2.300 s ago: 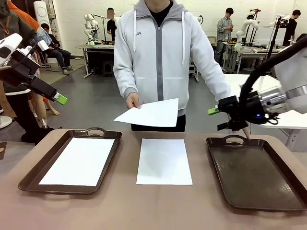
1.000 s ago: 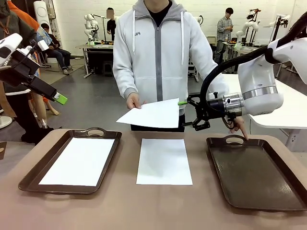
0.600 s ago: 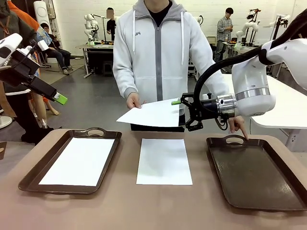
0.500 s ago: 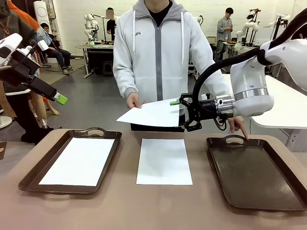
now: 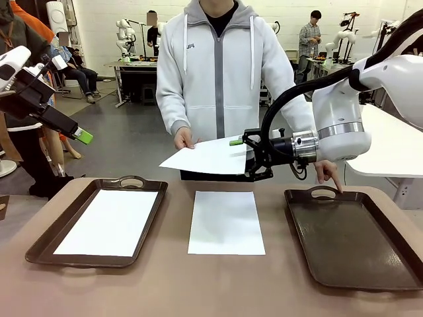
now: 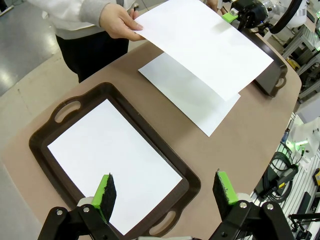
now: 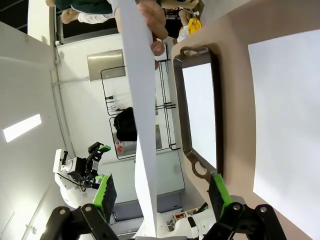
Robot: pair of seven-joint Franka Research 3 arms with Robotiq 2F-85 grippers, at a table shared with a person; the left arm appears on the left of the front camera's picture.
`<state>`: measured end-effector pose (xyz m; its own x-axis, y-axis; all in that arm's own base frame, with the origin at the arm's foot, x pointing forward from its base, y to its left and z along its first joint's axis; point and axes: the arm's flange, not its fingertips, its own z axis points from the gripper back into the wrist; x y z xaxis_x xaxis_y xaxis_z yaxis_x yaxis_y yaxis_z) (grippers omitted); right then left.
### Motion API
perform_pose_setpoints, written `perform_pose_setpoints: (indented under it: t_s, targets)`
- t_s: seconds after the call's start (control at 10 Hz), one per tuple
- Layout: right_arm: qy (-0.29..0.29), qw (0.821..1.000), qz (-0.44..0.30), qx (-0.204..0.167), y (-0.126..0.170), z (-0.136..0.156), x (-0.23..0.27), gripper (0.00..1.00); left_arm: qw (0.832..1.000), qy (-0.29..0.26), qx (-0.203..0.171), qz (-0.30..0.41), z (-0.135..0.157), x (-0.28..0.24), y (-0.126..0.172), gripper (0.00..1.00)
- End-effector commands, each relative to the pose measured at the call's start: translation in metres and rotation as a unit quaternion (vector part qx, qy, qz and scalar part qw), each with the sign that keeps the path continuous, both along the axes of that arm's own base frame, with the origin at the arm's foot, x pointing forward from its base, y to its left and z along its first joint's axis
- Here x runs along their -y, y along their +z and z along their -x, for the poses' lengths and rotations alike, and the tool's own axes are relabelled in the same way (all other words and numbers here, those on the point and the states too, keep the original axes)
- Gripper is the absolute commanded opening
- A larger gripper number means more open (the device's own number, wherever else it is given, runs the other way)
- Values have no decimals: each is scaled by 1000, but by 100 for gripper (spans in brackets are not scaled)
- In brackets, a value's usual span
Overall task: Sort the A4 documents.
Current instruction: Receive the A4 Paper.
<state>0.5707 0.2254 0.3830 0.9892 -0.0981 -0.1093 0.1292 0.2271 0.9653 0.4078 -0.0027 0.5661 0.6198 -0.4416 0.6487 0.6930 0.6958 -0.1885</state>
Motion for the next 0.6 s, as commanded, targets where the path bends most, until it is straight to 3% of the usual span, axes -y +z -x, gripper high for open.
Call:
perform_pose_setpoints:
  t_s: [0.0, 0.5]
  targets:
    - [-24, 999, -15, 22, -3, -8, 0, 79, 1000, 1, 2, -3, 0, 0, 0, 100]
    - [-54, 998, -26, 19, -3, -15, 9, 36, 1000, 1, 2, -3, 0, 0, 0, 100]
